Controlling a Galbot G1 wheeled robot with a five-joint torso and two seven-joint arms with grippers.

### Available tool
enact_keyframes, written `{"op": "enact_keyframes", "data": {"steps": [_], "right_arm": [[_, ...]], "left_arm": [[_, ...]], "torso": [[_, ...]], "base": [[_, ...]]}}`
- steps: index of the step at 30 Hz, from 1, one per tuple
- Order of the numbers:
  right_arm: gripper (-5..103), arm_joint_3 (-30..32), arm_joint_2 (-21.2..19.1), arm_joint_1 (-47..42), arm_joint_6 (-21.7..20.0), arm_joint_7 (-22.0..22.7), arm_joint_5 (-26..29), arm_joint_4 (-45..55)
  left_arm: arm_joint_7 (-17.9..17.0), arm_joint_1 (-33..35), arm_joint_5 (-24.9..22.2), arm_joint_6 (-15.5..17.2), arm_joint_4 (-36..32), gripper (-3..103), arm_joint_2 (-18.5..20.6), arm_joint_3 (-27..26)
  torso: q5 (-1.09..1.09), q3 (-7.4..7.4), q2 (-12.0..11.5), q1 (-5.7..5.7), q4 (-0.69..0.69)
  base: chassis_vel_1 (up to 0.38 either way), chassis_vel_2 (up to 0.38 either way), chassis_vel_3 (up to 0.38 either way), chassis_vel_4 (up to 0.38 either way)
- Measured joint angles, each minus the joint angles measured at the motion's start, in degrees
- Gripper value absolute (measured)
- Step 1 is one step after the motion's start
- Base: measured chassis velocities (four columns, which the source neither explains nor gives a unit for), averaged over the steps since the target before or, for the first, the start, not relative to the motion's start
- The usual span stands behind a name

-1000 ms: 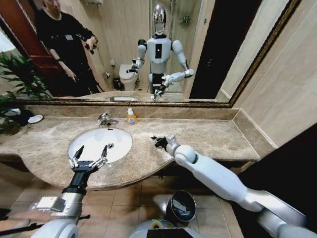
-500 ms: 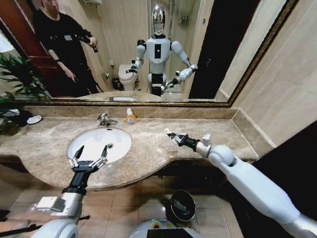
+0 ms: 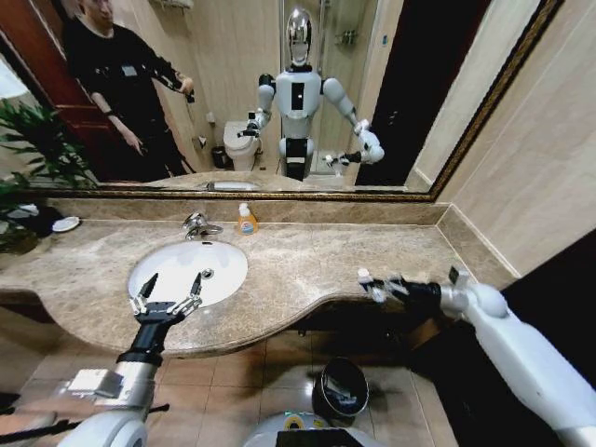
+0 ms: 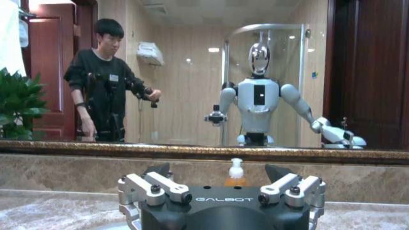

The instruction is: Pick up the trash from the sink and place it in the trash bin.

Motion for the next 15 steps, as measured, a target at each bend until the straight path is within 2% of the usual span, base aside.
{"op": "enact_keyframes", "data": {"steps": [1, 3, 4, 6, 10, 12, 13, 15], "right_arm": [[0, 0.00, 0.00, 0.00, 0.00, 0.00, 0.00, 0.00], [0, 2.06, 2.52, -2.23, 0.68, -5.06, -2.49, -1.33], [0, 2.62, 3.31, -4.07, 0.71, -5.81, -2.90, -1.30], [0, 3.02, 4.25, -5.47, 0.69, -6.12, -3.74, -1.28], [0, 4.52, 9.32, -8.07, 1.32, -6.07, -9.61, -3.26], [0, 5.00, 13.43, -9.03, 3.55, -2.86, -12.81, -6.29], [0, 5.00, 13.43, -9.03, 3.55, -2.86, -12.81, -6.29], [0, 4.97, 17.29, -9.22, 8.67, 4.32, -15.90, -10.81]], "left_arm": [[0.00, 0.00, 0.00, 0.00, 0.00, 100, 0.00, 0.00], [0.01, 0.00, 0.00, 0.00, 0.00, 100, 0.00, 0.00], [-0.01, 0.00, 0.00, 0.00, 0.00, 100, 0.00, 0.00], [-0.01, 0.00, 0.00, 0.00, 0.00, 100, 0.00, 0.00], [0.00, 0.00, 0.00, 0.00, 0.00, 100, 0.00, 0.00], [0.00, 0.00, 0.00, 0.00, 0.00, 100, 0.00, 0.00], [0.00, 0.00, 0.00, 0.00, 0.00, 100, 0.00, 0.00], [0.00, 0.00, 0.00, 0.00, 0.00, 100, 0.00, 0.01]], "torso": [[0.00, 0.00, 0.00, 0.00, 0.00], [0.01, 0.00, 0.00, 0.00, 0.02], [-0.05, 0.00, 0.00, 0.00, 0.02], [-0.07, 0.00, 0.00, 0.00, 0.00], [0.01, 0.00, 0.00, 0.00, 0.01], [-0.02, 0.00, 0.00, 0.00, 0.01], [-0.02, 0.00, 0.00, 0.00, 0.01], [-0.02, 0.00, 0.00, 0.00, 0.00]], "base": [[0.000, 0.000, 0.000, 0.000], [0.000, 0.000, 0.000, 0.000], [0.000, 0.000, 0.000, 0.000], [0.000, 0.000, 0.000, 0.000], [0.000, 0.000, 0.000, 0.000], [0.000, 0.000, 0.000, 0.000], [0.000, 0.000, 0.000, 0.000], [0.000, 0.000, 0.000, 0.000]]}}
